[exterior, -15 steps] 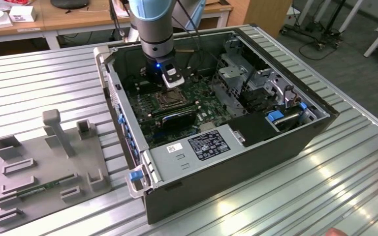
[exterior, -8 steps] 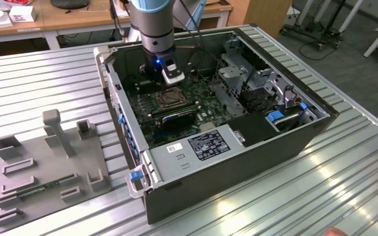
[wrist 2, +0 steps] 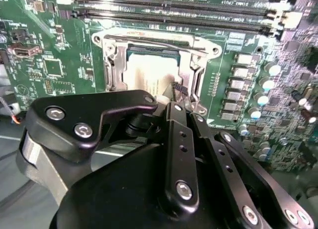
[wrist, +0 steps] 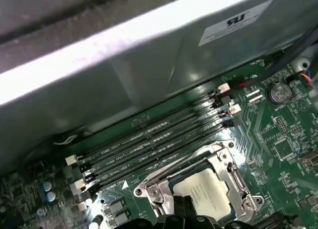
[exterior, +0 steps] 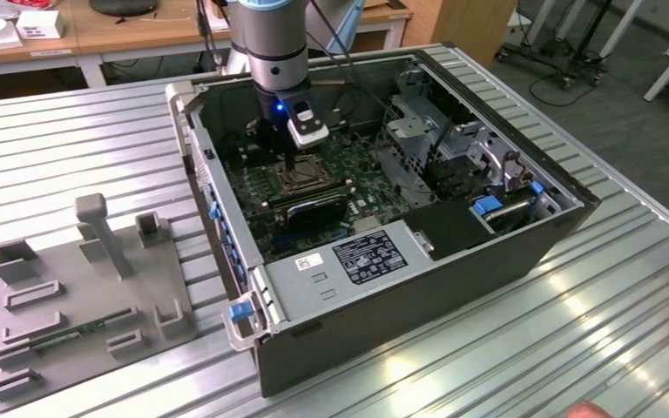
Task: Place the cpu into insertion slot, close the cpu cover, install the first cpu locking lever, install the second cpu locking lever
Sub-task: 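Install the first cpu locking lever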
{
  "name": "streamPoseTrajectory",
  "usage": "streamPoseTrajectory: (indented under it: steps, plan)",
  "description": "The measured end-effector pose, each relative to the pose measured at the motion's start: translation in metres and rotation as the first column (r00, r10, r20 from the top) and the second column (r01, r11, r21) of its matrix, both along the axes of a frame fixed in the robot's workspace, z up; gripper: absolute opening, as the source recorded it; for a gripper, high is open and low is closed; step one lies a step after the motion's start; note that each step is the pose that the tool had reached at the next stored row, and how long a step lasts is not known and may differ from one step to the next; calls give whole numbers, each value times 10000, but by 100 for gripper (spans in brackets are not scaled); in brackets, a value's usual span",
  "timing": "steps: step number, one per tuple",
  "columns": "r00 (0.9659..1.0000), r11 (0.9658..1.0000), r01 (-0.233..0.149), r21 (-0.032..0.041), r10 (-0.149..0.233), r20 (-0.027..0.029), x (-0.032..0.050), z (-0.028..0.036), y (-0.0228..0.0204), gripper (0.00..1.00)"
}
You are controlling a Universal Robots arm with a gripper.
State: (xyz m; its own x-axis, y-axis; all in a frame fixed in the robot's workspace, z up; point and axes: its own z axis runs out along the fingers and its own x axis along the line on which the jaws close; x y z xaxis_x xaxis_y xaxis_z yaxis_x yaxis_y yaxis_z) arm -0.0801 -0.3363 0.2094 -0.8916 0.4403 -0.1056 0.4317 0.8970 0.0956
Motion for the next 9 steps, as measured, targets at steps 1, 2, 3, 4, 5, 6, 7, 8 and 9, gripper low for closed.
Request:
streamPoseTrajectory:
  steps: [1, 2, 3, 4, 5, 6, 7, 8, 9]
  plan:
    - [10000, 10000, -47, 0, 47, -9, 2, 0, 0, 10]
    - [9999, 9999, -106, 0, 106, -17, 4, 0, 0, 10]
    - [9998, 9998, -191, 0, 191, -23, 5, 0, 0, 10]
    - [9996, 9996, -295, 0, 295, -34, 7, -1, 1, 10]
    - [9992, 9992, -390, 1, 390, -46, 8, -1, 1, 10]
    - [9988, 9988, -481, 1, 481, -62, 9, -2, 1, 10]
    - [9984, 9984, -568, 2, 568, -74, 11, -2, 1, 10]
    - [9979, 9979, -649, 2, 649, -87, 13, -2, 0, 10]
    - [9973, 9974, -720, 2, 720, -102, 17, -2, 0, 10]
